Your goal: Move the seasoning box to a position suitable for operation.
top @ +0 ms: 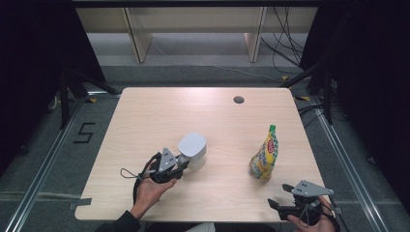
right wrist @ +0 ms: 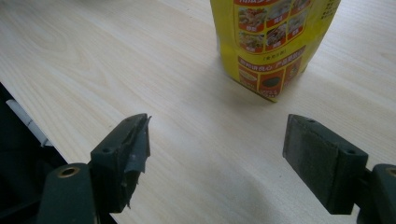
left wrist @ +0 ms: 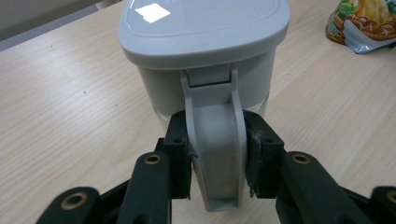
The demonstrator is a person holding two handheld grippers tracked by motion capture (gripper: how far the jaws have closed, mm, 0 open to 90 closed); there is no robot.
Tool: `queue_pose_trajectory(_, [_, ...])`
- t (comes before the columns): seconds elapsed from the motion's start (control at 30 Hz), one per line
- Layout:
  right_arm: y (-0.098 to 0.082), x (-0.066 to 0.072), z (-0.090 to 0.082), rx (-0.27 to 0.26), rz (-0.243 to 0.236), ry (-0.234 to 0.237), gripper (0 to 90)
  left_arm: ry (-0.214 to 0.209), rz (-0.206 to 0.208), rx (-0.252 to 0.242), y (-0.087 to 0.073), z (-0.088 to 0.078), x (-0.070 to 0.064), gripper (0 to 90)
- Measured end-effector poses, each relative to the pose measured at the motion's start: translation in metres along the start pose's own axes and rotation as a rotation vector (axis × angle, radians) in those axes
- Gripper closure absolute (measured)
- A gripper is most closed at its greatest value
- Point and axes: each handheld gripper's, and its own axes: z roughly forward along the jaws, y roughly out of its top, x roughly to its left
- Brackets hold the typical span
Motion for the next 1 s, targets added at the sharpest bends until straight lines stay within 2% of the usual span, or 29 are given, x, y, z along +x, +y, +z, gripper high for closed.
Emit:
queue_pose_trajectory(0.03, [0.0,0.0,0.0,-0.005,-0.011,0.003,24.0,0.004,0.007,0.006,0.0,-0.001,0.0,65.4])
queue_pose_trajectory(0.07, [0.0,0.001,0.0,-0.003,0.01,0.005,24.0,0.007,0.016,0.016,0.0,-0.001,0.001,65.2])
queue_pose_trajectory(0.1, [0.0,0.0,0.001,-0.007,-0.012,0.006,24.0,0.007,-0.01,0.016,-0.001,-0.002,0.001,65.1])
queue_pose_trajectory(0.13, [0.0,0.001,0.001,-0.005,-0.005,0.008,24.0,0.001,0.019,0.025,-0.001,-0.004,0.006,65.3])
queue_pose_trajectory(0.17, [0.0,0.001,0.0,-0.008,-0.003,0.008,24.1,0.008,-0.013,0.019,-0.002,-0.004,0.005,65.5])
queue_pose_trajectory(0.23, [0.0,0.0,0.0,-0.009,-0.004,0.009,24.1,0.018,0.003,0.029,-0.004,-0.007,0.009,65.5])
queue_pose_trajectory(0.3, [0.0,0.001,0.0,-0.005,-0.004,0.01,24.1,0.036,-0.012,0.017,-0.007,-0.007,0.012,65.2])
queue_pose_trajectory(0.33, [0.0,0.001,0.0,-0.006,-0.006,0.01,24.1,0.043,0.001,0.034,-0.007,-0.008,0.015,65.1])
queue_pose_trajectory(0.37, [0.0,0.0,0.001,-0.005,-0.009,0.008,24.1,0.05,-0.012,0.023,-0.009,-0.008,0.016,65.0])
queue_pose_trajectory(0.47, [0.001,-0.001,0.001,-0.005,-0.043,0.01,24.1,0.055,-0.033,0.043,-0.013,-0.008,0.023,65.1])
queue_pose_trajectory(0.5, [0.001,0.001,0.002,0.001,-0.02,0.021,24.1,0.059,-0.034,0.03,-0.014,-0.007,0.024,66.2])
queue_pose_trajectory(0.53, [0.001,0.001,0.002,0.0,-0.02,0.02,24.1,0.056,-0.053,0.028,-0.015,-0.007,0.024,66.8])
queue_pose_trajectory(0.57, [0.001,0.002,0.002,0.004,-0.004,0.019,24.1,0.057,-0.054,0.027,-0.016,-0.008,0.025,67.4])
queue_pose_trajectory(0.6, [0.001,0.002,0.002,0.003,-0.014,0.013,24.2,0.059,-0.067,0.025,-0.016,-0.008,0.025,68.0])
queue_pose_trajectory(0.63, [0.002,0.002,0.002,-0.004,-0.029,0.015,24.4,0.049,-0.052,0.024,-0.016,-0.008,0.027,68.2])
queue_pose_trajectory(0.67, [0.002,0.001,0.002,-0.006,-0.036,0.015,24.4,0.044,-0.059,0.02,-0.016,-0.008,0.027,68.4])
queue_pose_trajectory(0.7, [0.002,0.002,0.002,0.0,-0.018,0.014,24.4,0.031,-0.098,0.014,-0.017,-0.008,0.027,68.6])
queue_pose_trajectory(0.8, [0.003,0.002,0.003,0.005,-0.023,0.026,24.5,0.006,-0.108,0.003,-0.018,-0.009,0.029,69.2])
queue_pose_trajectory(0.83, [0.003,0.003,0.002,0.005,-0.016,0.026,24.5,0.005,-0.094,0.009,-0.019,-0.01,0.029,69.2])
queue_pose_trajectory(0.87, [0.003,0.001,0.003,0.0,-0.033,0.021,24.5,0.006,-0.098,0.006,-0.019,-0.011,0.028,69.1])
queue_pose_trajectory(0.9, [0.003,0.002,0.003,0.004,-0.02,0.022,24.5,0.0,-0.101,0.002,-0.019,-0.011,0.026,69.1])
queue_pose_trajectory(0.93, [0.003,0.002,0.005,-0.001,-0.023,0.032,24.5,-0.001,-0.082,0.002,-0.019,-0.012,0.025,69.2])
queue_pose_trajectory(0.97, [0.003,0.002,0.004,0.002,-0.028,0.027,24.5,-0.027,-0.092,0.0,-0.019,-0.012,0.021,69.1])
queue_pose_trajectory(1.0, [0.004,0.001,0.005,-0.006,-0.053,0.026,24.5,-0.036,-0.082,-0.002,-0.019,-0.012,0.02,69.2])
